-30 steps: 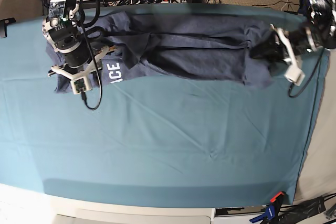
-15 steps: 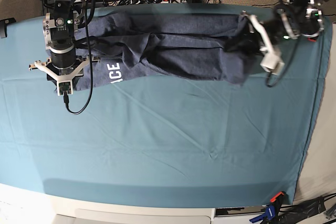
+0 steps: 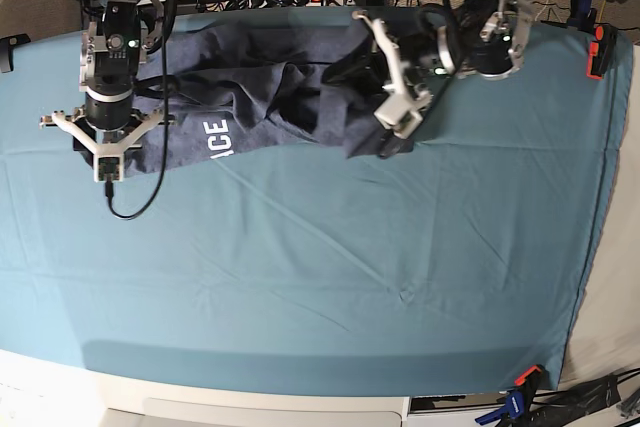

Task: Fold the T-shirt properly
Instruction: 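Drag the hem end with the left gripper toward the right gripper, then lower the hem end onto the shirt middle and open the left gripper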

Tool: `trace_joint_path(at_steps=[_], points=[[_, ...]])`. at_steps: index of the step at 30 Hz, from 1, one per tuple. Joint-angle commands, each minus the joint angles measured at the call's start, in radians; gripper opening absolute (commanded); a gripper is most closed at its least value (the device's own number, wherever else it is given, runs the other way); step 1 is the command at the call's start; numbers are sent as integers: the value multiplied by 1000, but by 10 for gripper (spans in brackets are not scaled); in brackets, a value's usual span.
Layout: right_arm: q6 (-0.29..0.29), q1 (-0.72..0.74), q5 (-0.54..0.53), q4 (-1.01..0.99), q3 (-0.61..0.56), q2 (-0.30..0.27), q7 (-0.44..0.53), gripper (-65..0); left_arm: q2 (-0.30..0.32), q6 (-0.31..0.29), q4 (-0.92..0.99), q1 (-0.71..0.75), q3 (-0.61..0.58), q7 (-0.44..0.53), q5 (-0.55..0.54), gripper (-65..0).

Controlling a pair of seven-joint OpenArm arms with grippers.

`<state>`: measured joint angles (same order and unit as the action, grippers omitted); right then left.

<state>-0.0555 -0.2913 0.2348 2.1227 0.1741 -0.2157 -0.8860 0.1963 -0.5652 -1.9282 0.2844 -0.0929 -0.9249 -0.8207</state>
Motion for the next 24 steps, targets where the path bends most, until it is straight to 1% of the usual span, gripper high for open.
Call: trace_joint_path(at_steps=[1, 5, 10, 12, 18, 24], points=[[10, 8, 9, 16, 20, -11, 22, -493, -2, -6, -17, -8, -7, 39, -13, -650], [10, 8, -7, 15, 88, -12, 22, -493, -8, -6, -17, -11, -16, 62, 8, -650], [9, 6, -50, -9, 180, -12, 24, -493, -43, -6, -17, -36, -16, 74, 52, -650], [9, 6, -64, -38, 204, -12, 27, -493, -50, -7, -17, -47, -16, 73, 52, -650], [8, 6, -66, -120, 214, -15, 48, -493, -58, -7, -16, -52, -16, 81, 52, -650], [8, 6, -66, -122, 214, -15, 56, -493, -90, -6, -16, -51, -19, 84, 74, -650]])
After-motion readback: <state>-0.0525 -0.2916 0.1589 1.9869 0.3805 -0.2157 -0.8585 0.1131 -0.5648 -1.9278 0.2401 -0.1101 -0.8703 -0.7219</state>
